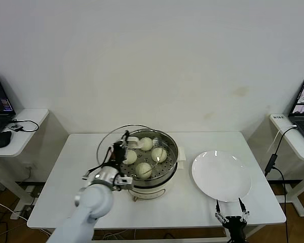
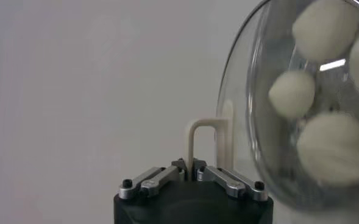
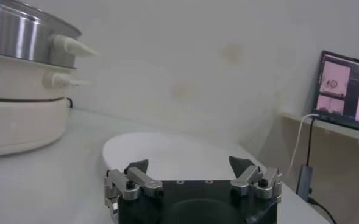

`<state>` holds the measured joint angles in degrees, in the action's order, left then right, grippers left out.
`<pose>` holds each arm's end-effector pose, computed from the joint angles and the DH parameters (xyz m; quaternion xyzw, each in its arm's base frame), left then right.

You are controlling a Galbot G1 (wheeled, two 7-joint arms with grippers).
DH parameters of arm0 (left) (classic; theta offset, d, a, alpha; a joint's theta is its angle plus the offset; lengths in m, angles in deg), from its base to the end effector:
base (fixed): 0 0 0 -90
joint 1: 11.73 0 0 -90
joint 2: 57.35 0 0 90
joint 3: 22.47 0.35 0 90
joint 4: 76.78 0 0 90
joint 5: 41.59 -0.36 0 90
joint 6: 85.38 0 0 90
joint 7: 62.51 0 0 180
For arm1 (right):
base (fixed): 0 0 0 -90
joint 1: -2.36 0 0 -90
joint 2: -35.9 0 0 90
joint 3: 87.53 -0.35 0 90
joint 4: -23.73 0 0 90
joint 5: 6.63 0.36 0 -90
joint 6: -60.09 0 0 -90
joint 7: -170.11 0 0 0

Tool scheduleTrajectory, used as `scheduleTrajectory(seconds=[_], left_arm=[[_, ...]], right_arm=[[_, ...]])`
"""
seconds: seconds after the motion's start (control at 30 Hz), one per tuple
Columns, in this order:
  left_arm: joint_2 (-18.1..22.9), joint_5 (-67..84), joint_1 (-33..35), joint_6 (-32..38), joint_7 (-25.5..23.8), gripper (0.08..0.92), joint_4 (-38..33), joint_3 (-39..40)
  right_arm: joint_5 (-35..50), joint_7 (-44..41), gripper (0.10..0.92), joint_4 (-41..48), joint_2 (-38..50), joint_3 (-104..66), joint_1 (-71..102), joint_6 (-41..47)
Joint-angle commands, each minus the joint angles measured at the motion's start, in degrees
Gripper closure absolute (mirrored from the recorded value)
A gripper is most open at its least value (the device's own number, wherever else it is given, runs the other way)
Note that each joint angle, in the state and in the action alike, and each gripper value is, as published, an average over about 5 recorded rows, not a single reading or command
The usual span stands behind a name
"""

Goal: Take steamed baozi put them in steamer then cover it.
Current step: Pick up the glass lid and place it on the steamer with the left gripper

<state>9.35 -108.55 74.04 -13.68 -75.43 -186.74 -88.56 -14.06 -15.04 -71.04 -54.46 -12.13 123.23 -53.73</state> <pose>0.3279 -0.0361 -0.2393 0.0774 0.7243 0.6816 0.0689 0.1335 -0.0884 -0.4533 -0.0400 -0.9918 0.1170 0.0336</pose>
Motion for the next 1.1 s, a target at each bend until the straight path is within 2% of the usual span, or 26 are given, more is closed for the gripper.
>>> scheduleTrajectory(seconds=[0.03,0.47,1.1], left_arm=[[7.96,-9.61,-6.35,-2.07,-4.25,0.864,5.59,6.88],[10.39,-11.38,-5.67,-1.87,-4.67,0.864,9.27,6.76],[11.4,-11.34,-4.1,-0.47,-3.65,0.857,8.9,5.75]], right_arm=[[-0.89,0.12,0.203,1.04,-0.11,0.56,-0.25,-0.2],[-1.39,0.0,0.202,1.18,-0.1,1.15,-0.06,-0.41],[-1.74,-0.19,0.202,1.49,-0.06,1.55,0.03,-0.55]])
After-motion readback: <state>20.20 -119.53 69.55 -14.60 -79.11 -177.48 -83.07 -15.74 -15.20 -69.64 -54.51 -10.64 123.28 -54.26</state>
